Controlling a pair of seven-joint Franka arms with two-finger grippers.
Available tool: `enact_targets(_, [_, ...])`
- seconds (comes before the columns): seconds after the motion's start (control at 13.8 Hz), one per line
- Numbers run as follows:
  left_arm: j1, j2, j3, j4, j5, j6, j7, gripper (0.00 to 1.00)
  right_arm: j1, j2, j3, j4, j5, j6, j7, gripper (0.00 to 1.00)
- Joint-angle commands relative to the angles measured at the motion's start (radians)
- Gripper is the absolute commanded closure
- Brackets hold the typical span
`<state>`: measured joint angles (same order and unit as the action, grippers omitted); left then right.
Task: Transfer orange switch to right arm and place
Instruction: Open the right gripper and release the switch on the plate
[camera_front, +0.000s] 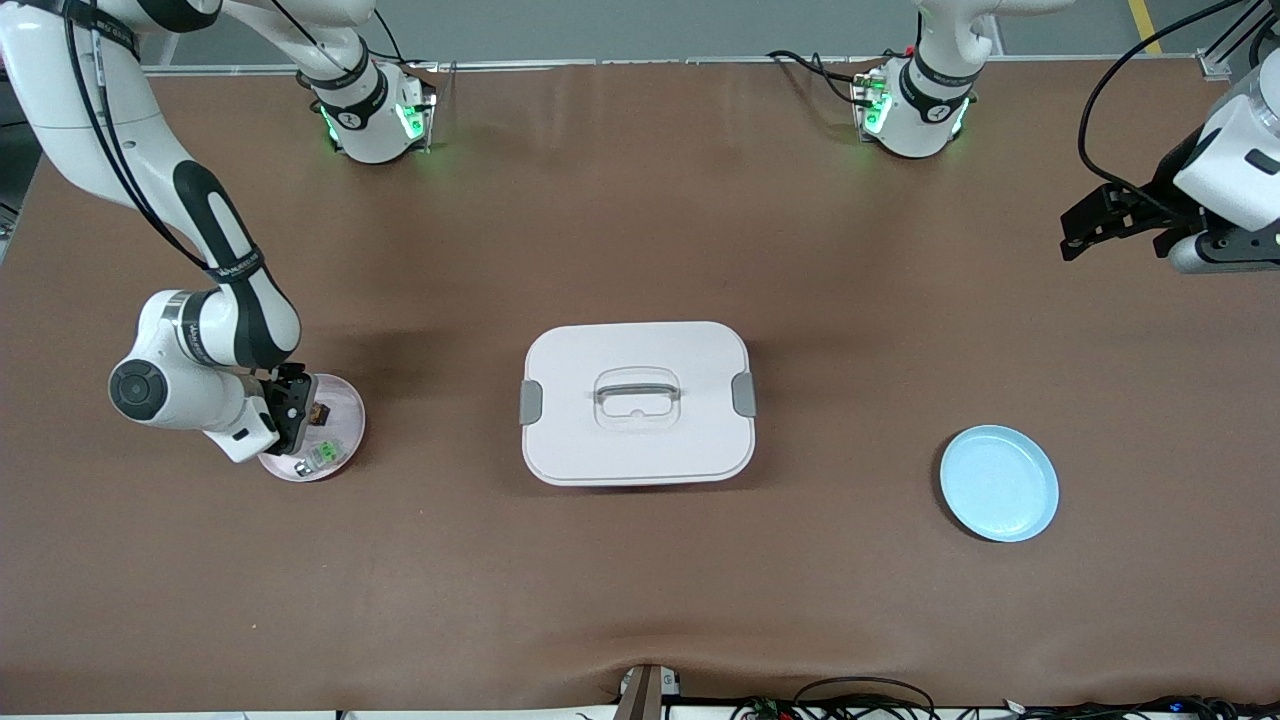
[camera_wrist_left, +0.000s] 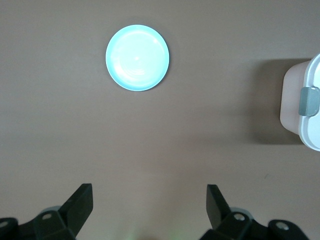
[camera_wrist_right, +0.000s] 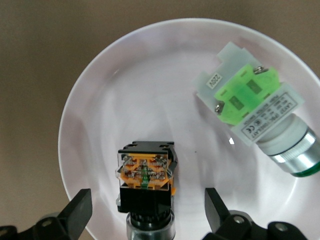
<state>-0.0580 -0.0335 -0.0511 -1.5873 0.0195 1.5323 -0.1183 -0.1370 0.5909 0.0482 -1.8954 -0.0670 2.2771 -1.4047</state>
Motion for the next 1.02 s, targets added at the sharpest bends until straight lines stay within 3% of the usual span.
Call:
enact_targets(0.0, [0.006, -0.019, -0.001, -0.005, -0.013, -0.017, 0.016, 0.00, -0.004, -0.003, 0.013, 0.041, -0.010, -0.072, 0.032, 0.00])
enact_targets(0.36, [0.004, -0.017, -0.001, -0.003, -0.015, -0.003, 0.016, 0.00, 0.037, -0.035, 0.018, 0.168, -0.011, -0.301, 0.110, 0.00])
enact_targets(0.94, [0.000, -0.009, -0.001, 0.012, -0.015, 0.014, 0.009, 0.00, 0.103, -0.198, 0.019, 0.164, -0.014, -0.387, 0.593, 0.00])
